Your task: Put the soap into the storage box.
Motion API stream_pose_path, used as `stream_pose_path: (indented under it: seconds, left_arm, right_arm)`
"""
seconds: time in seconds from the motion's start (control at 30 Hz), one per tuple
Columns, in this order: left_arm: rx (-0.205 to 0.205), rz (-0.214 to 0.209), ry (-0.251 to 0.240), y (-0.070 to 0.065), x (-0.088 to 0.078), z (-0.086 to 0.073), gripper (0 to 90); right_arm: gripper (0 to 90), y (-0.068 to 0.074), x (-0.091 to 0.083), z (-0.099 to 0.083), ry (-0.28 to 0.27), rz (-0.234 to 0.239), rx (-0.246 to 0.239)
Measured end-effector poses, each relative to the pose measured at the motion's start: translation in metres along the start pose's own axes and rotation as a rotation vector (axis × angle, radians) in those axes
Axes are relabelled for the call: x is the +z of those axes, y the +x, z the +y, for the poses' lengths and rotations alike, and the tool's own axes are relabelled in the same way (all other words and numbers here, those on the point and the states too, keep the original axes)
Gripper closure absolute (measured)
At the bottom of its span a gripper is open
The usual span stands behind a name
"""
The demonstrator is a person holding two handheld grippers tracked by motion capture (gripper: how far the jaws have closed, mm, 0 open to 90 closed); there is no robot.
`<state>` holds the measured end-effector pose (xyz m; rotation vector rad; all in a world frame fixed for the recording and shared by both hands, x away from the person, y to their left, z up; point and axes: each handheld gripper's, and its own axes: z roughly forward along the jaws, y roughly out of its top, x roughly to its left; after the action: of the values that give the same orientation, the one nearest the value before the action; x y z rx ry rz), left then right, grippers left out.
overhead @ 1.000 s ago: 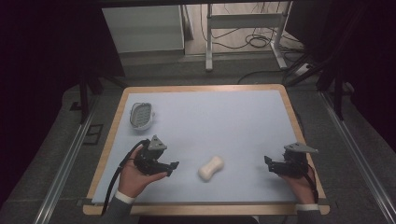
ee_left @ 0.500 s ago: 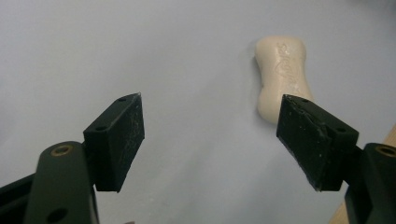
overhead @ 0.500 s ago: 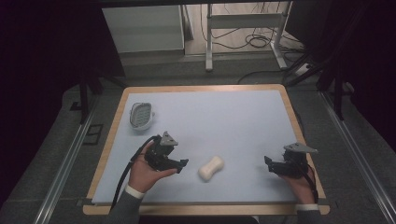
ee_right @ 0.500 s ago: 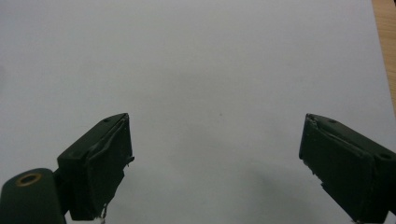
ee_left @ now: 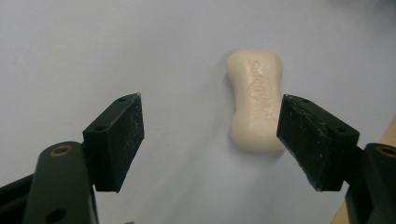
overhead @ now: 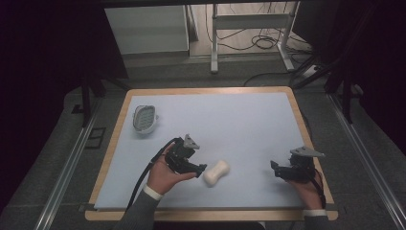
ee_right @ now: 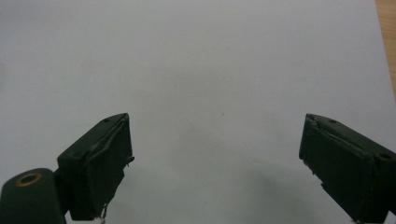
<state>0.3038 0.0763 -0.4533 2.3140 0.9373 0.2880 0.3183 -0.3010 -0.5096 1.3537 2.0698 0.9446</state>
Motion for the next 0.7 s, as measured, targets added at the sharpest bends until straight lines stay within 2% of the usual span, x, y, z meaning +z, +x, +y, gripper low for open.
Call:
stream_pose_path:
  seconds: [0.1,0.23,0.47,0.7]
  left_arm:
    - [-0.007,-0.022,0.005,-0.003,0.007,0.003,22.9]
    - [-0.012,-0.026,0.020,-0.004,0.016,0.005,22.6]
    - [-0.001,-0.037,0.041,-0.009,0.026,0.010,22.6]
    - [0.006,-0.055,0.086,-0.020,0.046,0.017,23.0]
  right_arm:
    - [9.3,0.000,0.000,0.000,0.001,0.000,-0.002]
    - [9.3,-0.002,0.000,-0.001,0.001,-0.009,0.000]
    - [9.3,-0.002,0.001,-0.001,0.004,-0.014,0.002]
    - [9.3,-0.002,0.001,-0.001,0.006,-0.013,-0.001]
